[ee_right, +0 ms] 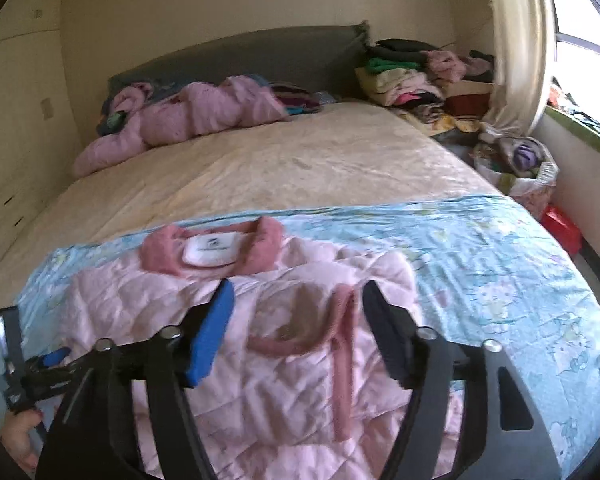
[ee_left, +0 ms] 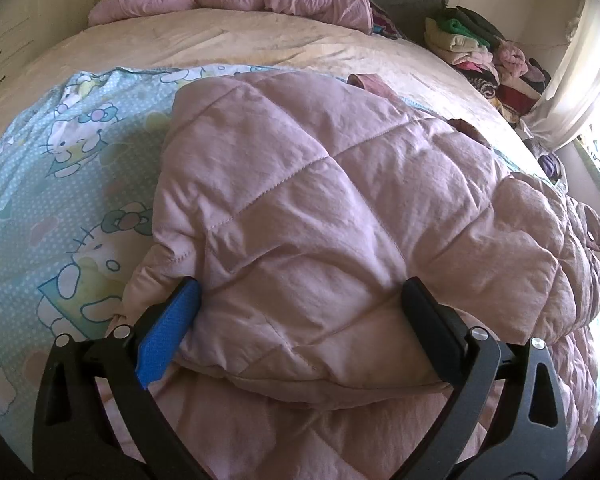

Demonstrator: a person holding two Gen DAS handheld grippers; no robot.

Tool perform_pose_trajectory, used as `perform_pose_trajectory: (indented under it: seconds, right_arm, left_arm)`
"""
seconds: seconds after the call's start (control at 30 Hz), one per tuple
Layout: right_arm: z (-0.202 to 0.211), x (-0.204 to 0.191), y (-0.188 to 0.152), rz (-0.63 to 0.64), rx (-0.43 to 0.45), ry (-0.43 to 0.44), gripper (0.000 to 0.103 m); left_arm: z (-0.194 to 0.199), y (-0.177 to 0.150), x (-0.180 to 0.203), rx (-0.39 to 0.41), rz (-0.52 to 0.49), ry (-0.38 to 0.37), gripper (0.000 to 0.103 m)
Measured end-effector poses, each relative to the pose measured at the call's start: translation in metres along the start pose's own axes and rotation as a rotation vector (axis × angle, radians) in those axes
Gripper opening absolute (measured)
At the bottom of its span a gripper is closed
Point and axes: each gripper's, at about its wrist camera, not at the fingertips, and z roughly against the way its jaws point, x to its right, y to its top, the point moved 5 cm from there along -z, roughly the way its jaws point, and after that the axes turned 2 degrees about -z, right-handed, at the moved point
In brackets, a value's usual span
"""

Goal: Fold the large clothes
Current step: 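Open the right tool to release the folded side onto the jacket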

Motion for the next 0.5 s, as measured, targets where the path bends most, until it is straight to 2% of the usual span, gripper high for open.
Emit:
perform_pose_trajectory:
  seconds: [0.2,0.33,0.5]
  right_arm:
    - [-0.025,-0.054,-0.021,0.127,-0.118,0.106,0.07]
    - [-0.056,-0.077,-0.041,0.17,-0.221,0.111,0.07]
    - [-0.098,-0.075,-0.066,0.146,-0.344,0.08,0.075]
  left_arm:
    - [-0.002,0.001,-0.001,-0.005,-0.002,0.001,0.094]
    - [-0.002,0.001,-0.002,-0.006,-0.003,0.001,0.094]
    - [-0.002,0.001,0.0,-0.004,-0.007,0.001,0.094]
